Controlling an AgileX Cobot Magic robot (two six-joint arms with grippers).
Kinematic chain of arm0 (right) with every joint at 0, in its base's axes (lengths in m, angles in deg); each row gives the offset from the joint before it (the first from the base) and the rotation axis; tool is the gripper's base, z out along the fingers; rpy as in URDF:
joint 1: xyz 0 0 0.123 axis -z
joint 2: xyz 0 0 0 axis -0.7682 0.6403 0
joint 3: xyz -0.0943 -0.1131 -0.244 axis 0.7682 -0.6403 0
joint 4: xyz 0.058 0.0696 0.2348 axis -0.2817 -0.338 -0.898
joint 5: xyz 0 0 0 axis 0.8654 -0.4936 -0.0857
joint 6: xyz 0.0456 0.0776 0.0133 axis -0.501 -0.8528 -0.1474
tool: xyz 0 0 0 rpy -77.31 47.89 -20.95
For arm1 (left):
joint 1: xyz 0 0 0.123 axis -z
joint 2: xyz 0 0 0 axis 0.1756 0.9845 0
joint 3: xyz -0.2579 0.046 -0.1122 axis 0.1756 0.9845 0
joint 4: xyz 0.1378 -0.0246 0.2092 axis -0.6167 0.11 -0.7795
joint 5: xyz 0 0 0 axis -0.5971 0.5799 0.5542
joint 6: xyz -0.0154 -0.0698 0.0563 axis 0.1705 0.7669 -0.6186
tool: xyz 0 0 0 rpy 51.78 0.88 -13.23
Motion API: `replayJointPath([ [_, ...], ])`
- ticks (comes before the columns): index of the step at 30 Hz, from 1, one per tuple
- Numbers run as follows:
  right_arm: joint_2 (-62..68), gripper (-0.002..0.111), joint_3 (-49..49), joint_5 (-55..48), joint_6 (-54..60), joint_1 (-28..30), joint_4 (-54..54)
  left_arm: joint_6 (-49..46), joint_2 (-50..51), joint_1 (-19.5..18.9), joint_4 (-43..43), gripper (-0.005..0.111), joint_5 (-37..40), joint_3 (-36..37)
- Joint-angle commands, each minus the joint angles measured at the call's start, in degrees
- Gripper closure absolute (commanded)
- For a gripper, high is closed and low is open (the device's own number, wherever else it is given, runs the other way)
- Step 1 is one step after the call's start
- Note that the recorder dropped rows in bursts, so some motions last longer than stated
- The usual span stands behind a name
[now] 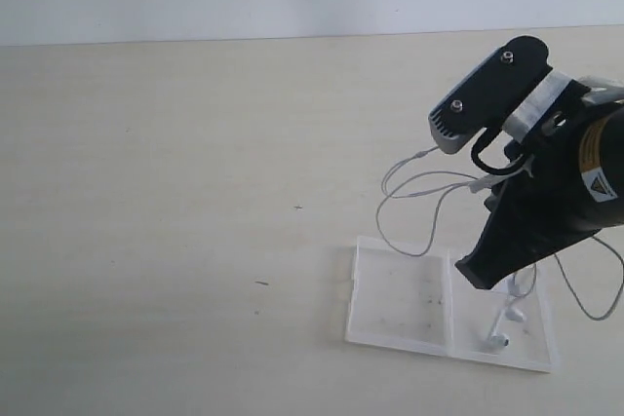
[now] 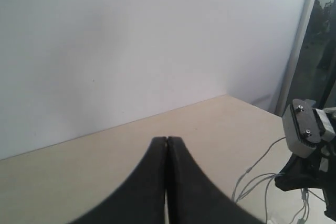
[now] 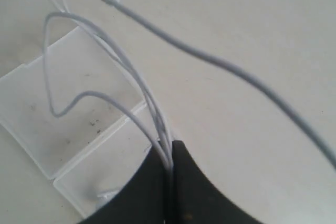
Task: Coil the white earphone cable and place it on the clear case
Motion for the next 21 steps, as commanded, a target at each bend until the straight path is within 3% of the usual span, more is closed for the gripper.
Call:
replayJointPath([
  [1, 0.9, 0.108, -1.1, 3.6, -0.9, 0.2, 1.7, 0.4, -1.5, 0.0, 0.0, 0.107, -0.7, 0.4],
  [6, 2.7, 0.108, -2.9, 9.4, -0.9, 0.2, 0.3, 0.4, -1.6, 0.0, 0.0, 0.107, -0.7, 0.9],
  [21, 13.3, 0.108, -5.4, 14.2, -0.7, 0.2, 5.1, 1.8, -1.6, 0.0, 0.0, 0.107, -0.8, 2.2],
])
